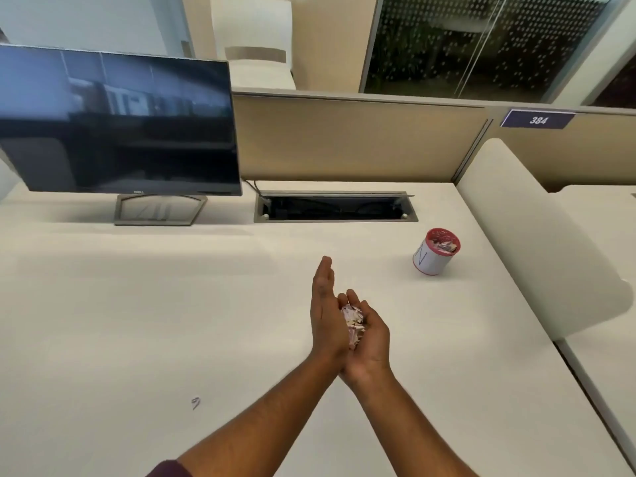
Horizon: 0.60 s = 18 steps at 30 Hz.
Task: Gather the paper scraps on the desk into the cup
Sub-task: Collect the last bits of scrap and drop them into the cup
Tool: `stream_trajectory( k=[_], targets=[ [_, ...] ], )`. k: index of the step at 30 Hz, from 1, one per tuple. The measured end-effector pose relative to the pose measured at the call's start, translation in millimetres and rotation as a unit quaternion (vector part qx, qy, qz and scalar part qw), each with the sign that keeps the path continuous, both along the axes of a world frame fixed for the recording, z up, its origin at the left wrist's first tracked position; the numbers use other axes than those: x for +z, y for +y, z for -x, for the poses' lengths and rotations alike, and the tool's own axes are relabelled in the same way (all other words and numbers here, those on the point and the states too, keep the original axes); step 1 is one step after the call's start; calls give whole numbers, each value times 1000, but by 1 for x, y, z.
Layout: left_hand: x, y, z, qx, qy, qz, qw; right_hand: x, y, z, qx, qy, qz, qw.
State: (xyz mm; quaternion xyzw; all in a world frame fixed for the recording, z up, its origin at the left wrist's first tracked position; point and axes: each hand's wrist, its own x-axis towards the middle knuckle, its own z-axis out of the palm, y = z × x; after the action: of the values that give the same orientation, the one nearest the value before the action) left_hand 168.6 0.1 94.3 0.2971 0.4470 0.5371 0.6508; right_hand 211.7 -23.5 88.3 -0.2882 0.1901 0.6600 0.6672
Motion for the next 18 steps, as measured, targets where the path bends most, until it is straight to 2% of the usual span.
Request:
stream_trajectory(
  k=[1, 4, 7, 11, 14, 16, 18],
  targets=[
    [0, 1, -9, 4, -19, 7, 1000, -3, 2, -12, -15, 28, -15, 999],
    [7, 2, -43, -32, -53, 29, 998, -9, 10, -50, -32, 30, 3, 999],
    [9, -1, -78, -51, -7, 24, 998, -10, 17, -84, -40, 48, -16, 998],
    [13, 8, -122, -42, 41, 72, 996, -14, 28, -121, -18, -2, -13, 1000],
    [10, 24, -146, 3, -14, 140, 990, -14, 34, -143, 12, -107, 2, 994],
    [7, 36, -155, 17, 36, 157, 987, -10, 38, -154, 31, -144, 17, 989],
    [3, 44, -165, 24, 79, 158, 984, -7, 43, -164, 35, -125, 33, 991]
  ],
)
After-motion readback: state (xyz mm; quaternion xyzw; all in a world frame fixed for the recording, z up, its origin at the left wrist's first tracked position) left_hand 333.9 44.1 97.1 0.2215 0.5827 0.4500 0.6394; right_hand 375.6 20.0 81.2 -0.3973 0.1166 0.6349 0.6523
